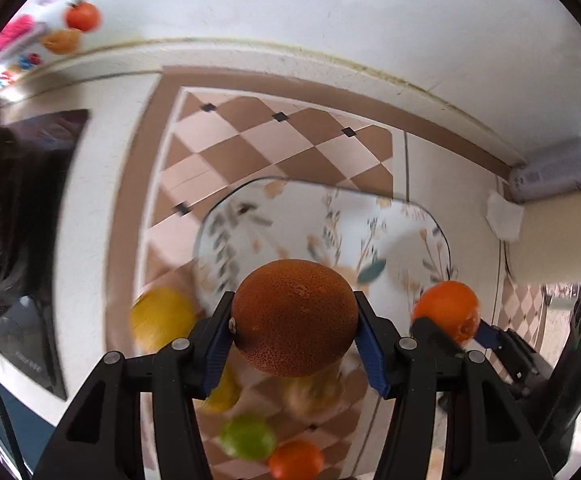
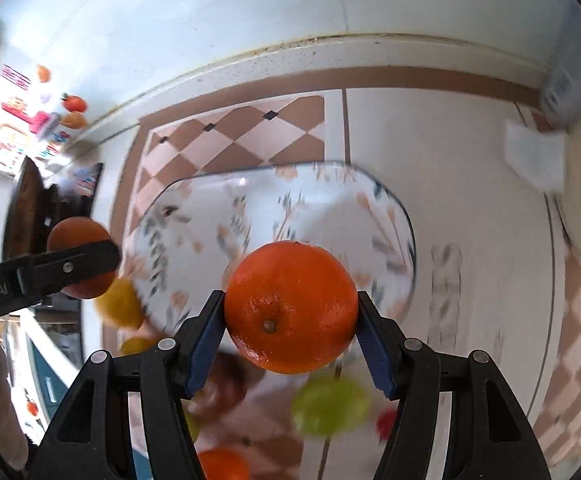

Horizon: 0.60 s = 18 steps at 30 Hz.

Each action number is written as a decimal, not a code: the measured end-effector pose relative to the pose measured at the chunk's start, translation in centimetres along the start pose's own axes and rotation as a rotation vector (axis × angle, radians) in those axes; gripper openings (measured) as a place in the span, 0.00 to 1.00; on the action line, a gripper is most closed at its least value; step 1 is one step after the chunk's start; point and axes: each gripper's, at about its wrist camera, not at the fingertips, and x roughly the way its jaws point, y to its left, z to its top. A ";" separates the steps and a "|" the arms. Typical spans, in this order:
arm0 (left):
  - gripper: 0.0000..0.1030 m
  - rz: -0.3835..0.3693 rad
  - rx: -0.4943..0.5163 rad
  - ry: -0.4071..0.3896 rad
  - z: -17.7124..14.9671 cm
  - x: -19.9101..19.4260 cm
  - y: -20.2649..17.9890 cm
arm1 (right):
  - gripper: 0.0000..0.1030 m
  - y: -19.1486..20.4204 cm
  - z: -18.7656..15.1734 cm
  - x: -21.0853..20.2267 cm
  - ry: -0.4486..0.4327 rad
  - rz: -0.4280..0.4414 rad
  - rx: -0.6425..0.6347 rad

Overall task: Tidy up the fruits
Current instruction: 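Grasp and place the orange on the plate while the left tool places the plum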

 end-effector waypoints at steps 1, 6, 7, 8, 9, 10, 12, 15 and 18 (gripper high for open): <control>0.52 -0.011 -0.011 0.028 0.7 1.4 0.1 | 0.64 0.1 0.9 0.9 0.012 -0.009 -0.007; 0.52 -0.054 -0.106 0.167 4.0 6.7 1.1 | 0.64 0.2 3.6 4.6 0.068 -0.023 -0.042; 0.52 -0.057 -0.116 0.176 4.3 7.1 1.2 | 0.64 0.2 3.9 5.1 0.074 -0.025 -0.048; 0.52 -0.053 -0.123 0.185 4.5 7.5 1.3 | 0.64 0.3 4.2 5.5 0.082 -0.024 -0.056; 0.52 -0.050 -0.126 0.192 4.8 8.0 1.4 | 0.64 0.4 4.5 5.8 0.090 -0.026 -0.064; 0.52 -0.046 -0.130 0.194 4.9 8.2 1.5 | 0.64 0.4 4.8 6.3 0.098 -0.029 -0.073; 0.52 -0.046 -0.142 0.201 5.3 8.7 1.6 | 0.64 0.5 5.0 6.7 0.111 -0.029 -0.084; 0.52 -0.036 -0.154 0.214 5.4 9.4 1.7 | 0.64 0.6 5.6 7.7 0.138 -0.038 -0.108; 0.52 -0.020 -0.160 0.224 5.5 9.8 1.8 | 0.64 1.2 6.0 8.9 0.158 -0.042 -0.112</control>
